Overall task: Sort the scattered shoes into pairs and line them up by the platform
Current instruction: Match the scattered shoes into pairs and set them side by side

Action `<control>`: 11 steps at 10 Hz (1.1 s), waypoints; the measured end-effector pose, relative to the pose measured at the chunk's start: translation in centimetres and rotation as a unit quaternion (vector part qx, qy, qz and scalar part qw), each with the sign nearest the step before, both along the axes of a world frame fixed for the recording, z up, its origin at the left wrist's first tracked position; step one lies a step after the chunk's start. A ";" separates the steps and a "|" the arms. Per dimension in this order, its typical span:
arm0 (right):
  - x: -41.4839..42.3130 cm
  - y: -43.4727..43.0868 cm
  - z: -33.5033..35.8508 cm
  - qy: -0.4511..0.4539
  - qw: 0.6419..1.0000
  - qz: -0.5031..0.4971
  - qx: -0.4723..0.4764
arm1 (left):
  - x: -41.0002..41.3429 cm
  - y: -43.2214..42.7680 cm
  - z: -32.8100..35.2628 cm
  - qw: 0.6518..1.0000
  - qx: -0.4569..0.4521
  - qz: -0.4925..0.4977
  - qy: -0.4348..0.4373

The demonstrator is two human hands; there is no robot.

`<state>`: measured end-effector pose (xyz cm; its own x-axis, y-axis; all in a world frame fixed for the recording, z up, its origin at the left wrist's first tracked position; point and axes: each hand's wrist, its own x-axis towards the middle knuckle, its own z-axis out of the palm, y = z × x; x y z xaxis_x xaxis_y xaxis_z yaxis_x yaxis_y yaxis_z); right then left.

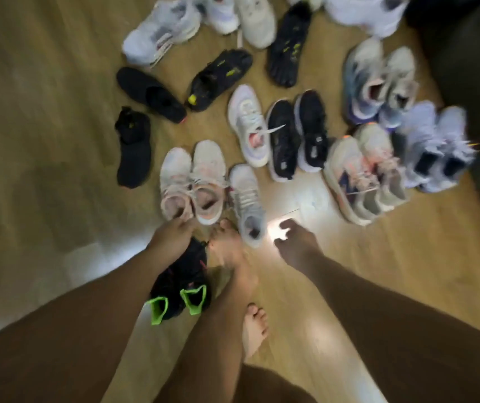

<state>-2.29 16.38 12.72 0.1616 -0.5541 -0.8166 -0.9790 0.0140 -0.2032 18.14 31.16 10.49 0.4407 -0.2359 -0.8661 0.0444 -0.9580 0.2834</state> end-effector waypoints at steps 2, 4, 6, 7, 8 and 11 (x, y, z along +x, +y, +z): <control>-1.3 1.8 11.6 -0.090 0.993 -0.043 -0.055 | -0.7 -0.6 12.1 0.989 -0.121 -0.036 -0.075; -0.6 2.5 14.6 -0.150 0.978 -0.042 -0.140 | -0.9 -3.1 16.5 0.974 -0.191 -0.097 -0.072; 1.9 5.1 14.7 -0.166 0.974 -0.020 -0.155 | 3.1 0.4 16.2 0.965 -0.212 -0.113 -0.102; 4.0 6.2 14.6 -0.151 0.977 -0.009 -0.151 | 6.8 2.4 15.1 0.961 -0.205 -0.125 -0.137; 8.6 8.0 14.2 -0.148 0.976 0.000 -0.160 | 12.9 5.4 12.7 0.972 -0.163 -0.103 -0.136; 28.1 16.3 10.8 -0.105 0.971 -0.117 -0.179 | 28.2 15.2 13.1 0.938 -0.223 -0.223 -0.147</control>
